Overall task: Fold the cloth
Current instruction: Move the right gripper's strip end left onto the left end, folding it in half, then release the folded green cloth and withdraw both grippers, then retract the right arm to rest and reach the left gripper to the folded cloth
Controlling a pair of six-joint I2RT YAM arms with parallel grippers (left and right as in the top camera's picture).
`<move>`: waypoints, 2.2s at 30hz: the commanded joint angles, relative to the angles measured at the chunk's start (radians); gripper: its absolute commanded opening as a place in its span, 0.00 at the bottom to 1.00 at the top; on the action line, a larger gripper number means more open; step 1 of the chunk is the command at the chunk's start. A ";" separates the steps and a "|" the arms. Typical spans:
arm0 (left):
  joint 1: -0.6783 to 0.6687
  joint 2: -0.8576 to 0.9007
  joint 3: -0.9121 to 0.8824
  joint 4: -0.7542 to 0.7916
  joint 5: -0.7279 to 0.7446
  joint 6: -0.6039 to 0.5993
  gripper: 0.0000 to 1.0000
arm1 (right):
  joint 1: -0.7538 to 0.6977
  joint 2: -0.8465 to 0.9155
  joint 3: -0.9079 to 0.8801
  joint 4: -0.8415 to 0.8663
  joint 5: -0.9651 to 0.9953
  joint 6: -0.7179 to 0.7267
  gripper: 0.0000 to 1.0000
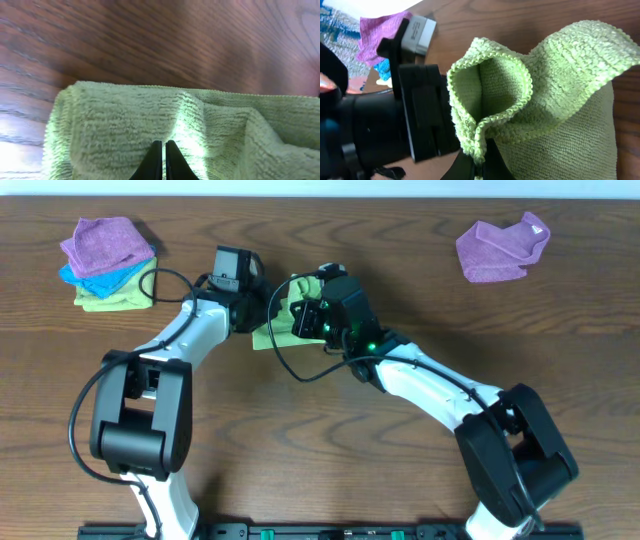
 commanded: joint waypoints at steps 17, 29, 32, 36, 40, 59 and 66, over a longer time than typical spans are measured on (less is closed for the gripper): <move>0.190 -0.138 0.064 -0.163 -0.074 0.146 0.06 | 0.068 0.201 0.227 -0.092 -0.040 -0.055 0.01; 0.288 -0.183 0.064 -0.193 -0.074 0.146 0.06 | 0.100 0.278 0.278 -0.166 -0.042 -0.076 0.01; 0.296 -0.191 0.064 -0.190 -0.074 0.146 0.06 | 0.103 0.279 0.278 -0.172 -0.042 -0.077 0.15; 0.296 -0.194 0.064 -0.190 -0.074 0.146 0.06 | 0.104 0.279 0.278 -0.163 -0.043 -0.076 0.48; 0.300 -0.195 0.064 -0.189 -0.074 0.146 0.06 | 0.101 0.276 0.278 -0.160 -0.113 -0.077 0.98; 0.303 -0.276 0.064 -0.249 -0.074 0.144 0.72 | -0.114 -0.095 0.278 -0.690 -0.139 -0.492 0.99; 0.303 -0.307 0.064 -0.356 -0.069 0.103 0.95 | -0.191 -0.329 0.169 -0.938 -0.077 -0.642 0.99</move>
